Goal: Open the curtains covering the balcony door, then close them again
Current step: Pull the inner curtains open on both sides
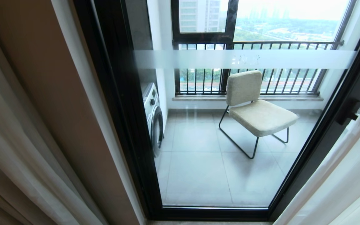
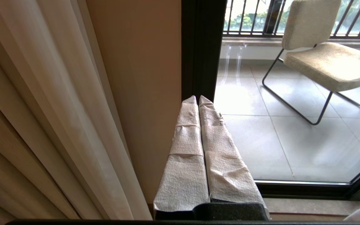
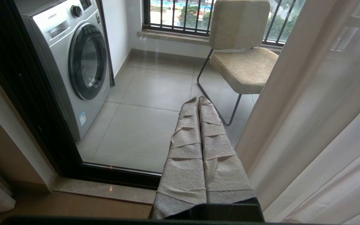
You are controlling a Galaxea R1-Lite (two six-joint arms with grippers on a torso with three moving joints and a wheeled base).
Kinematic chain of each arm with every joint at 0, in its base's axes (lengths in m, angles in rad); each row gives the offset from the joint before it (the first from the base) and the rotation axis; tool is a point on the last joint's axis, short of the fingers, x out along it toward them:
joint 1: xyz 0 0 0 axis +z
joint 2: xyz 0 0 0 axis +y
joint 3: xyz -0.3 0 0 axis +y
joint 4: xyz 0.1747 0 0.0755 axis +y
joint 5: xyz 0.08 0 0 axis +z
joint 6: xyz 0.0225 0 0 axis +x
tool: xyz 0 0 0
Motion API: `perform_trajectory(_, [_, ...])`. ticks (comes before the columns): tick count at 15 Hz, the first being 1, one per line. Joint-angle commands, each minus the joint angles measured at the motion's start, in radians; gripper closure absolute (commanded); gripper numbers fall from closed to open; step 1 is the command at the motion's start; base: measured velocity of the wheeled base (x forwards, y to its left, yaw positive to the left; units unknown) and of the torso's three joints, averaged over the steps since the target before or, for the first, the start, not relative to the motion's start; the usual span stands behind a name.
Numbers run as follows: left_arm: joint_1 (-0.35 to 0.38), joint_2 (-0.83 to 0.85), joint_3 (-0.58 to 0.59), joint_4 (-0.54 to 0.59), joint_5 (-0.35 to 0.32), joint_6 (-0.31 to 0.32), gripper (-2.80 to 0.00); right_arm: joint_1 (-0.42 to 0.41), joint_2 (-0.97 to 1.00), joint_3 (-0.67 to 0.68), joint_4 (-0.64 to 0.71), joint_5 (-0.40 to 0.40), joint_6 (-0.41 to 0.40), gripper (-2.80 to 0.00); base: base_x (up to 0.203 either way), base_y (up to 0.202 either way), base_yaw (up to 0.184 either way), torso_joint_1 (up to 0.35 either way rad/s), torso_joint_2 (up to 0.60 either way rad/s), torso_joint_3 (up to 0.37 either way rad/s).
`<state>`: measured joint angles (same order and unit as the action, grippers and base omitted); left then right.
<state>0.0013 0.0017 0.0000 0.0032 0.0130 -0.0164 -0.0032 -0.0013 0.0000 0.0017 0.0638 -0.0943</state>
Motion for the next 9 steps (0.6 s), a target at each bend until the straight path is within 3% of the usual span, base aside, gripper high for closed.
perform_trajectory(1, [0.0, 0.0, 0.0, 0.0, 0.001, 0.0, 0.0, 0.0, 0.001, 0.0, 0.0, 0.001, -0.001, 0.0, 0.0, 0.0, 0.0, 0.0, 0.0, 0.0])
perform_trajectory(3, [0.0, 0.0, 0.0, 0.0, 0.001, -0.002, 0.0, 0.0, 0.001, 0.0, 0.0, 0.001, -0.001, 0.0, 0.064, 0.0, 0.0, -0.004, 0.0, 0.001])
perform_trajectory(6, [0.0, 0.0, 0.0, 0.0, 0.001, -0.002, 0.0, 0.0, 0.001, 0.0, 0.0, 0.001, -0.001, 0.0, 0.178, 0.0, 0.002, 0.013, 0.0, 0.003])
perform_trajectory(9, [0.0, 0.0, 0.0, 0.0, 0.001, -0.004, 0.0, 0.0, 0.001, 0.0, 0.0, 0.001, -0.001, 0.0, 0.029, 0.0, 0.0, 0.006, 0.0, 0.001])
